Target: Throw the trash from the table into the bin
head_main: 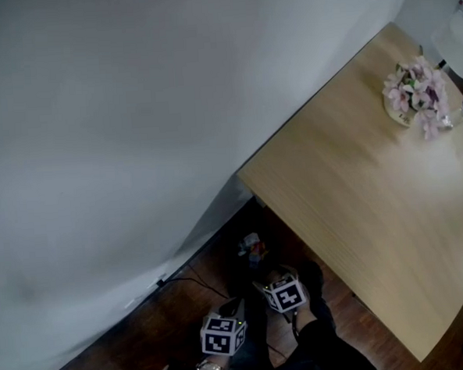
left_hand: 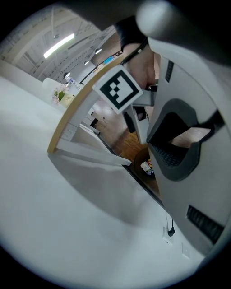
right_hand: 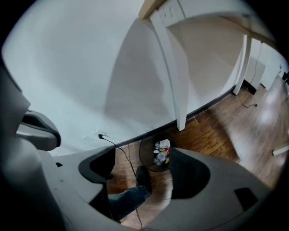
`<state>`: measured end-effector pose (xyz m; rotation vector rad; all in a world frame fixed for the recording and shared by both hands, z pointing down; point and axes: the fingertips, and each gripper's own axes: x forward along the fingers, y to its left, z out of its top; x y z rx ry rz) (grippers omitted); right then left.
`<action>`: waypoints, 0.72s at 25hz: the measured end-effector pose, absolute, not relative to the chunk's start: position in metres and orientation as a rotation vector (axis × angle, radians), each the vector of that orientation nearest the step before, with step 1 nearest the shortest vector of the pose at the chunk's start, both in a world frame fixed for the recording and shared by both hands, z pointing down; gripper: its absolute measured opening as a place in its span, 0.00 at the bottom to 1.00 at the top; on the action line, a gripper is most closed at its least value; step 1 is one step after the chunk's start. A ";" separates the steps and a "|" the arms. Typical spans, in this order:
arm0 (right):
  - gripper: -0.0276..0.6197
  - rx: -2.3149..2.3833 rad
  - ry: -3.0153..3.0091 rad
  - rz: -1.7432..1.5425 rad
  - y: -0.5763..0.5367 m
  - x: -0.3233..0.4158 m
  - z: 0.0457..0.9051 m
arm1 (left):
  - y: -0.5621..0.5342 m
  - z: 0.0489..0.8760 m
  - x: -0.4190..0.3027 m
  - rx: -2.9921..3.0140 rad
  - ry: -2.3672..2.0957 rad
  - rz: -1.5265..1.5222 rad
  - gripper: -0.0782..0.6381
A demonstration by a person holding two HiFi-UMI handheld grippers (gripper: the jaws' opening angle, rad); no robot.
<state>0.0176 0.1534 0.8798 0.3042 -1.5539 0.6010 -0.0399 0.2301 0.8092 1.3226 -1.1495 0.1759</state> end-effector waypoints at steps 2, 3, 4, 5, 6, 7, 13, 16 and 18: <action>0.63 0.291 -1.582 0.593 0.147 0.015 0.845 | 0.220 0.790 -0.045 1.337 -1.167 0.176 0.12; 0.63 0.280 -1.595 0.597 0.146 0.013 0.826 | 0.216 0.779 -0.048 1.343 -1.176 0.176 0.12; 0.63 0.265 -1.610 0.603 0.146 0.009 0.805 | 0.212 0.766 -0.050 1.349 -1.182 0.174 0.12; 0.63 0.249 -1.627 0.600 0.144 0.005 0.782 | 0.209 0.751 -0.052 1.360 -1.182 0.168 0.12; 0.63 0.237 -1.649 0.592 0.141 0.001 0.758 | 0.204 0.735 -0.053 1.376 -1.181 0.160 0.12; 0.62 0.230 -1.674 0.584 0.137 -0.003 0.735 | 0.197 0.718 -0.054 1.401 -1.181 0.152 0.12; 0.36 0.301 -1.820 0.543 0.097 -0.004 0.605 | 0.151 0.621 -0.050 1.596 -1.194 0.129 0.11; 0.21 0.365 -1.856 0.515 0.073 0.023 0.553 | 0.126 0.578 -0.033 1.669 -1.187 0.117 0.11; 0.05 0.422 -1.890 0.504 0.058 0.047 0.527 | 0.107 0.554 -0.016 1.729 -1.168 0.114 0.11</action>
